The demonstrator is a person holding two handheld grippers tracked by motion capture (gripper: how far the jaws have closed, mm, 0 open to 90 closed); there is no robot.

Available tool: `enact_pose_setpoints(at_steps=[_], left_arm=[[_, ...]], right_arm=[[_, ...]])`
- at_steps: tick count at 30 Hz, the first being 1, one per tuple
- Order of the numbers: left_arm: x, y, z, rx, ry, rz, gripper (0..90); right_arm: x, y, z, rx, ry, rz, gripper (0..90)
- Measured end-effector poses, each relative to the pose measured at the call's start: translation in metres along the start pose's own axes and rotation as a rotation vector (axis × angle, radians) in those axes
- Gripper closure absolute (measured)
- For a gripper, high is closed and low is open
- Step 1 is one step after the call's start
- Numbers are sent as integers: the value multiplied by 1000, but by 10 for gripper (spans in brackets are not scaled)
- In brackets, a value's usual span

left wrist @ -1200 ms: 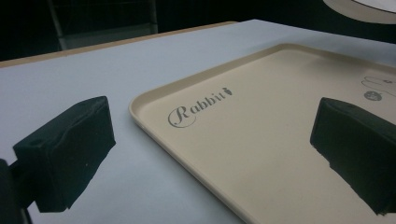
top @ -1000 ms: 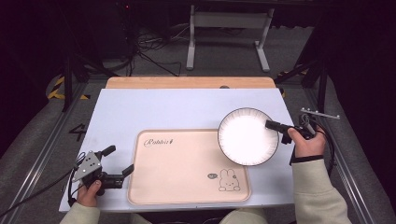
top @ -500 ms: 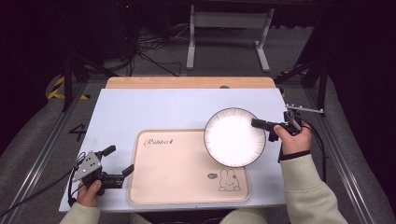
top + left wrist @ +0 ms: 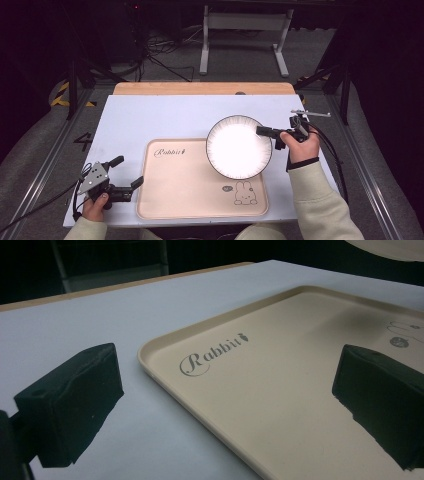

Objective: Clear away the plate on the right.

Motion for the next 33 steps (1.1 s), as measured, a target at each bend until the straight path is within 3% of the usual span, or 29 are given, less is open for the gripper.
enact_pose_setpoints(at_steps=[15, 33], left_arm=[[0, 0, 0, 0, 0, 0, 3], [0, 0, 0, 0, -2, -2, 3]], right_arm=[[21, -29, -2, 39, 24, 42, 837], [32, -66, -15, 84, -1, 90, 835]])
Point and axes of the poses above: each handheld gripper's, and its own axes: y roughly backward along the jaws, z roughly out of its top, x roughly to its left, the point moved 10 cm from there along -y, roughly forward along the jaws, and after that the axes turned 10 degrees about y, right-handed, at the moved point
